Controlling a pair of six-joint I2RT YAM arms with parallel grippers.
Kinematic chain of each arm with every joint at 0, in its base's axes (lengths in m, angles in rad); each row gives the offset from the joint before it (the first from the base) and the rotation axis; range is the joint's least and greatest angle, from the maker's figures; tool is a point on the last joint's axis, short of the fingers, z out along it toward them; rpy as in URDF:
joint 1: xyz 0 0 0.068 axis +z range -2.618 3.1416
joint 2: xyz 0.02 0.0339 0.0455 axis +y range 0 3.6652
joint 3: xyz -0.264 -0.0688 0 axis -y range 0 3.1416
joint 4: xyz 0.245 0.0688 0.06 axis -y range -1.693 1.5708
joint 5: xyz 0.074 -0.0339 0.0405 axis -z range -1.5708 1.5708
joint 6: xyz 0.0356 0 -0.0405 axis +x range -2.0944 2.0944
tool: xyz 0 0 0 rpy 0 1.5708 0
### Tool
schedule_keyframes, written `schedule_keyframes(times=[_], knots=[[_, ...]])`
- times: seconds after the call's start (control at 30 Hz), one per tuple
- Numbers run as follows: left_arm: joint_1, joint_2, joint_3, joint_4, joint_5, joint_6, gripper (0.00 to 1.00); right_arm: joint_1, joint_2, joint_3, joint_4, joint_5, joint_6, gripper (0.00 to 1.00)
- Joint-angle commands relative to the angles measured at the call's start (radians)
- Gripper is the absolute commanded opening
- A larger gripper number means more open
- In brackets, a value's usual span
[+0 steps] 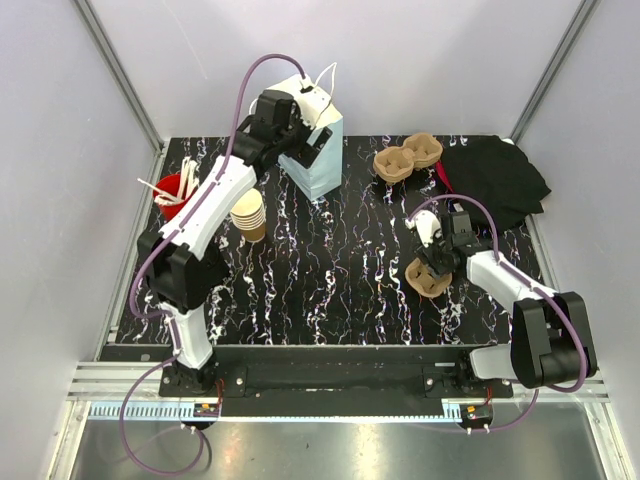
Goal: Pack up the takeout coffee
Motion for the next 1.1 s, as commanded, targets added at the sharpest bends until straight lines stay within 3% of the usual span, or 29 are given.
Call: schedule_keyframes(times=[0.0,0.53,0.63,0.67,0.77,0.93,1.07], knots=[[-0.016,0.045,0.081,0.083,-0.053,0.033,0.99,-0.005,-0.024,-0.017,0.039,-0.019,-0.012,0.60],[-0.024,0.136,0.145,0.132,-0.064,0.068,0.97,-0.003,-0.165,0.015,-0.099,-0.056,0.025,0.72],[-0.024,0.142,0.148,0.132,-0.036,0.071,0.81,-0.003,-0.203,0.041,-0.140,-0.067,0.033,0.73],[-0.024,0.145,0.148,0.131,-0.026,0.074,0.71,-0.005,-0.211,0.049,-0.151,-0.070,0.036,0.73],[-0.024,0.150,0.151,0.112,0.002,0.085,0.56,-0.005,-0.250,0.078,-0.193,-0.076,0.037,0.73],[-0.024,0.157,0.163,0.050,0.059,0.123,0.49,-0.005,-0.311,0.126,-0.248,-0.086,0.042,0.74],[-0.024,0.159,0.179,0.003,0.094,0.153,0.36,-0.005,-0.332,0.166,-0.279,-0.088,0.045,0.75]])
